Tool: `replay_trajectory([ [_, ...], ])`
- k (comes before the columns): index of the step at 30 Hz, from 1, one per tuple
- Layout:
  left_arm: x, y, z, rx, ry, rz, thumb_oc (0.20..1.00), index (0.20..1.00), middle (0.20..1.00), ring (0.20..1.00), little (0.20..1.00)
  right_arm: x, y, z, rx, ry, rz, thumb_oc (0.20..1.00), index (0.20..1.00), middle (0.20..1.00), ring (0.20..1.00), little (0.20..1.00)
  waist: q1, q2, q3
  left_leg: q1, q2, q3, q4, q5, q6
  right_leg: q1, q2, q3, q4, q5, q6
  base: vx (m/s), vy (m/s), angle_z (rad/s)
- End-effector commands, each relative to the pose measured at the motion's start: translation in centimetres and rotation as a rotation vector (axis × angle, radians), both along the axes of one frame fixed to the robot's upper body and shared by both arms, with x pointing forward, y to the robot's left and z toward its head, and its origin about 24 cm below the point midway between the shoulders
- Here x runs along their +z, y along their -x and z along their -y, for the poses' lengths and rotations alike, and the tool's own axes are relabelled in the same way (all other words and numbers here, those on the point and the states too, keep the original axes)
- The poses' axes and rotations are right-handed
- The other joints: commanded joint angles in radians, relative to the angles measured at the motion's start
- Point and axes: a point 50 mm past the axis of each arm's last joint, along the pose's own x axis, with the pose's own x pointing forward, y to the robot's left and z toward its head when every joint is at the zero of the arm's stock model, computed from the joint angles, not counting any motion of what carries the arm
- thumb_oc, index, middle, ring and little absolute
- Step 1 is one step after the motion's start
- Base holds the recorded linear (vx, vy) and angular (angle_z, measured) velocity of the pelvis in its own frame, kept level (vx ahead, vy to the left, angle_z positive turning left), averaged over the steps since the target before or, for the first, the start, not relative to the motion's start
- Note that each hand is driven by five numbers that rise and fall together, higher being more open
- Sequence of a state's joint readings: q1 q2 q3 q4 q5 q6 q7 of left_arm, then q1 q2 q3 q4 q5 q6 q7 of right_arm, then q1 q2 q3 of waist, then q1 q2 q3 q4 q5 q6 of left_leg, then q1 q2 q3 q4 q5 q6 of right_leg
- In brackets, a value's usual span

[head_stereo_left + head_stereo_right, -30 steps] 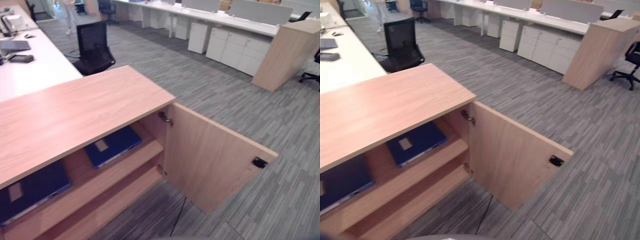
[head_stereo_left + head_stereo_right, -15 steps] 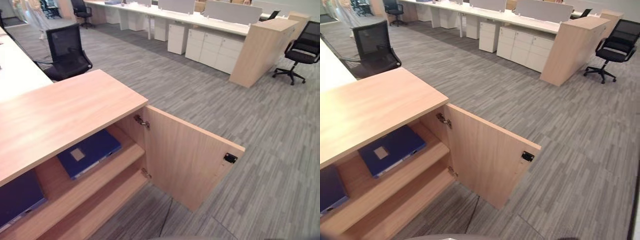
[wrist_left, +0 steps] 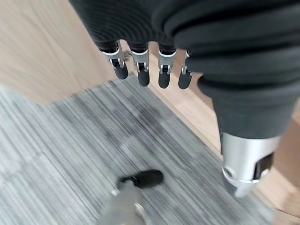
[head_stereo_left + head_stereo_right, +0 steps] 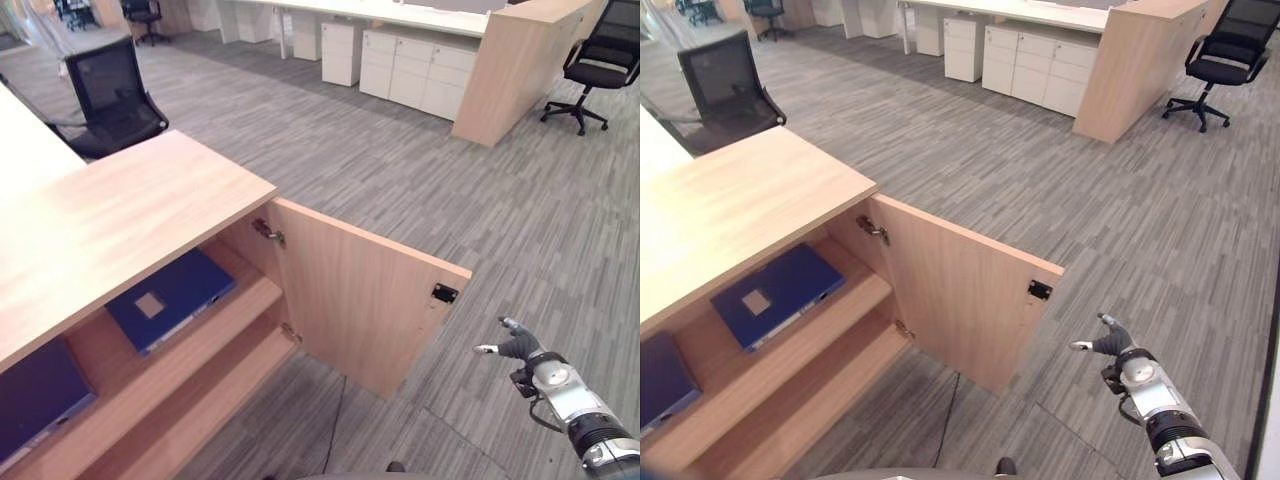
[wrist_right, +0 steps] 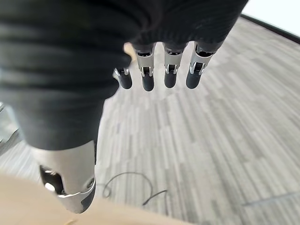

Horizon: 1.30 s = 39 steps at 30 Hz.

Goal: Put the empty folder in the office cabinet

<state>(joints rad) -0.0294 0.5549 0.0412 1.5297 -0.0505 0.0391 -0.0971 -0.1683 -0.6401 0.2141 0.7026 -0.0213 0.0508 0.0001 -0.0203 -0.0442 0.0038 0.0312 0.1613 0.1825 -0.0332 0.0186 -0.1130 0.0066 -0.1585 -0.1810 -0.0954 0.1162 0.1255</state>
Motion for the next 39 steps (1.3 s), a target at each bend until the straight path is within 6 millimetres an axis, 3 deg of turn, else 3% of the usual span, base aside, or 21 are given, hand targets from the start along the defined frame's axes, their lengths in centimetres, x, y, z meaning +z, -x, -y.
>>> replay_trajectory([
  [1,1.1,1.0,-1.7,0.011,-0.055,-0.046,1.0,1.0,1.0,1.0,1.0,1.7,-2.1,-1.3,0.067,-0.006,0.104,1.0,1.0,1.0,1.0,1.0,0.007,-0.021,-0.027,0.029,-0.012,-0.04,0.012,-0.044,0.015,0.017,0.087,-0.048,0.008,-0.102,-0.015,0.03,0.04,0.06],
  [11,1.9,2.9,-2.7,0.078,-0.062,-0.067,1.0,1.0,1.0,1.0,1.0,3.7,-3.1,-4.3,0.209,-0.078,0.19,1.0,1.0,1.0,1.0,1.0,0.02,0.011,-0.042,0.066,-0.007,-0.042,-0.049,-0.021,0.008,0.027,0.077,-0.054,0.008,-0.104,-0.009,0.02,0.047,0.04],
  [13,0.5,2.7,-0.7,0.071,-0.025,-0.056,1.0,1.0,1.0,1.0,1.0,3.8,-3.2,-4.8,0.233,-0.088,0.197,1.0,1.0,1.0,1.0,1.0,0.022,0.009,-0.041,0.068,-0.009,-0.042,-0.048,-0.022,0.009,0.029,0.075,-0.055,0.008,-0.103,-0.009,0.0,0.016,0.01],
  [15,-1.0,0.9,1.5,0.084,0.029,0.026,1.0,1.0,1.0,1.0,1.0,3.9,-3.7,-5.7,0.285,-0.115,0.178,1.0,1.0,1.0,1.0,1.0,0.026,0.006,-0.043,0.07,-0.012,-0.04,-0.046,-0.024,0.011,0.028,0.074,-0.054,0.008,-0.102,-0.01,0.0,0.0,0.0],
  [18,-2.6,1.0,4.6,0.102,0.1,0.03,1.0,1.0,1.0,1.0,1.0,3.9,-4.7,-7.5,0.379,-0.125,0.151,1.0,1.0,1.0,1.0,1.0,0.032,0.001,-0.044,0.072,-0.013,-0.039,-0.044,-0.027,0.01,0.027,0.072,-0.051,0.008,-0.099,-0.011,0.0,0.0,0.0],
  [30,-3.7,1.6,7.2,0.127,0.171,0.032,1.0,1.0,1.0,1.0,1.0,3.5,-6.0,-13.4,0.557,-0.245,0.132,1.0,1.0,1.0,1.0,1.0,0.048,0.0,-0.042,0.068,-0.016,-0.045,-0.031,-0.035,0.012,0.029,0.068,-0.051,0.008,-0.099,-0.014,0.0,0.003,-0.01],
  [32,-4.1,2.0,8.1,0.133,0.179,0.026,1.0,1.0,1.0,1.0,1.0,3.1,-5.4,-18.0,0.606,-0.453,0.153,1.0,1.0,1.0,1.0,1.0,0.056,0.001,-0.04,0.063,-0.017,-0.052,-0.026,-0.034,0.013,0.029,0.066,-0.051,0.008,-0.1,-0.016,-0.02,0.0,-0.01],
  [34,-4.3,2.2,8.6,0.146,0.19,0.026,1.0,1.0,1.0,1.0,1.0,2.8,-4.5,-20.5,0.629,-0.612,0.138,1.0,1.0,1.0,1.0,1.0,0.061,0.002,-0.039,0.061,-0.018,-0.054,-0.023,-0.034,0.013,0.031,0.066,-0.054,0.008,-0.1,-0.017,-0.02,-0.001,-0.01],
  [35,-4.3,2.2,8.6,0.146,0.19,0.026,1.0,1.0,1.0,1.0,1.0,2.8,-4.5,-20.5,0.629,-0.612,0.138,1.0,1.0,1.0,1.0,1.0,0.061,0.002,-0.039,0.061,-0.017,-0.055,-0.022,-0.034,0.013,0.031,0.066,-0.054,0.008,-0.1,-0.017,0.0,0.0,0.0],
  [36,-4.4,2.2,9.0,0.148,0.198,0.032,1.0,1.0,1.0,1.0,1.0,2.6,-3.2,-23.5,0.671,-0.795,0.091,1.0,1.0,1.0,1.0,1.0,0.067,0.004,-0.036,0.057,-0.018,-0.06,-0.016,-0.034,0.012,0.033,0.066,-0.056,0.008,-0.101,-0.018,0.0,0.0,0.0],
  [37,-4.4,2.5,9.0,0.151,0.198,0.028,1.0,1.0,1.0,1.0,1.0,2.6,-2.5,-24.7,0.691,-0.892,0.06,1.0,1.0,1.0,1.0,1.0,0.07,0.004,-0.035,0.056,-0.017,-0.061,-0.014,-0.034,0.011,0.034,0.065,-0.059,0.008,-0.101,-0.019,-0.02,-0.004,-0.04],
  [38,-4.4,2.5,9.0,0.151,0.198,0.028,1.0,1.0,1.0,1.0,1.0,2.6,-2.5,-24.7,0.691,-0.892,0.06,1.0,1.0,1.0,1.0,1.0,0.069,0.004,-0.035,0.056,-0.017,-0.062,-0.013,-0.034,0.011,0.034,0.065,-0.059,0.008,-0.102,-0.019,-0.02,-0.004,-0.05],
  [39,-4.5,3.4,9.2,0.155,0.204,0.01,1.0,1.0,1.0,1.0,1.0,2.2,-0.6,-27.1,0.71,-1.104,-0.043,1.0,1.0,1.0,1.0,1.0,0.079,0.005,-0.033,0.055,-0.016,-0.068,-0.009,-0.035,0.01,0.037,0.063,-0.064,0.008,-0.1,-0.019,-0.02,-0.001,-0.07],
])
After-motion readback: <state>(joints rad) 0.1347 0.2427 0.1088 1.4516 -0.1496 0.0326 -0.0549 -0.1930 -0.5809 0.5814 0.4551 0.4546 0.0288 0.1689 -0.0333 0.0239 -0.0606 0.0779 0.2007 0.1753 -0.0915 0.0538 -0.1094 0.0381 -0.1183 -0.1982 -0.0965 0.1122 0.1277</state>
